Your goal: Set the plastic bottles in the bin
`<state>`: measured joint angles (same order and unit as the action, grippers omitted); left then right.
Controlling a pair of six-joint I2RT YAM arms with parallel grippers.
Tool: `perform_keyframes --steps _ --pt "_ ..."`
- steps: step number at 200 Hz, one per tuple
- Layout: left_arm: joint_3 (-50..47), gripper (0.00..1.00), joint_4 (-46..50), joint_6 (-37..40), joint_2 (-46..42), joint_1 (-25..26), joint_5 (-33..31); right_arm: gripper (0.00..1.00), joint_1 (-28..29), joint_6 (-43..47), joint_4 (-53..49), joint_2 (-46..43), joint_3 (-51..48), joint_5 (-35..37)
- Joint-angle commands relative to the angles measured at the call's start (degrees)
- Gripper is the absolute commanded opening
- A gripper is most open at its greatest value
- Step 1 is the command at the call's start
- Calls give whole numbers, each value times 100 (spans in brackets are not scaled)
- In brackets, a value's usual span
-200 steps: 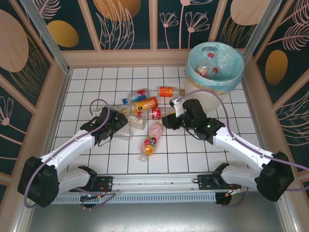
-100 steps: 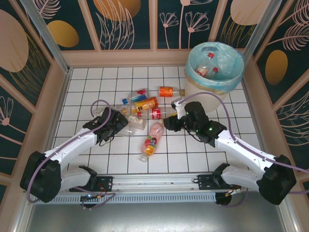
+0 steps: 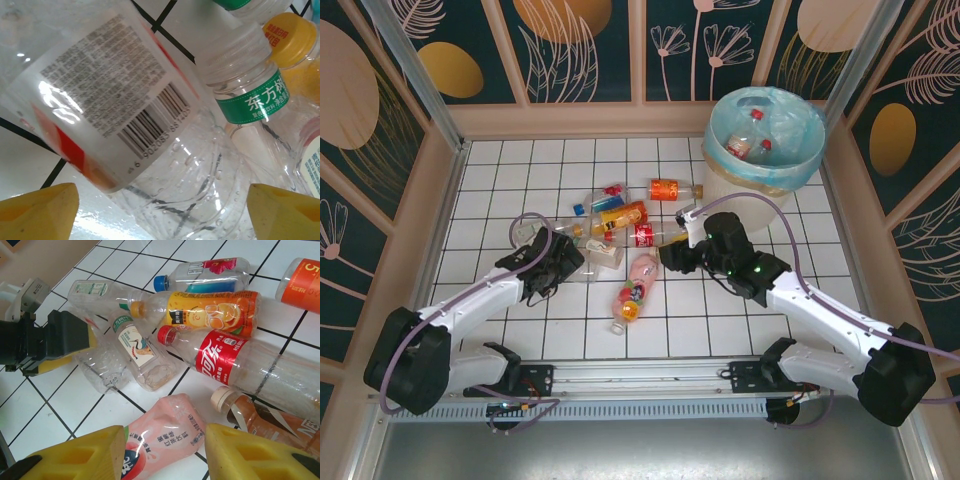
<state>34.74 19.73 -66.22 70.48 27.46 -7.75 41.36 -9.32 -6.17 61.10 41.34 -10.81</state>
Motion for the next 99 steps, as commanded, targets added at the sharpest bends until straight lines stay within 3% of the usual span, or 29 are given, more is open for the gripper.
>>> perform_keyframes --steps 1,63,99 --pt "-163 84 544 146 -125 -55 -183 46 38 74 170 -65 -45 -53" --pt "-363 84 1091 368 -1054 -565 -206 46 38 63 186 -38 -48 -69" --pt "-269 95 769 289 -1087 -567 10 47 38 29 181 71 13 -136"
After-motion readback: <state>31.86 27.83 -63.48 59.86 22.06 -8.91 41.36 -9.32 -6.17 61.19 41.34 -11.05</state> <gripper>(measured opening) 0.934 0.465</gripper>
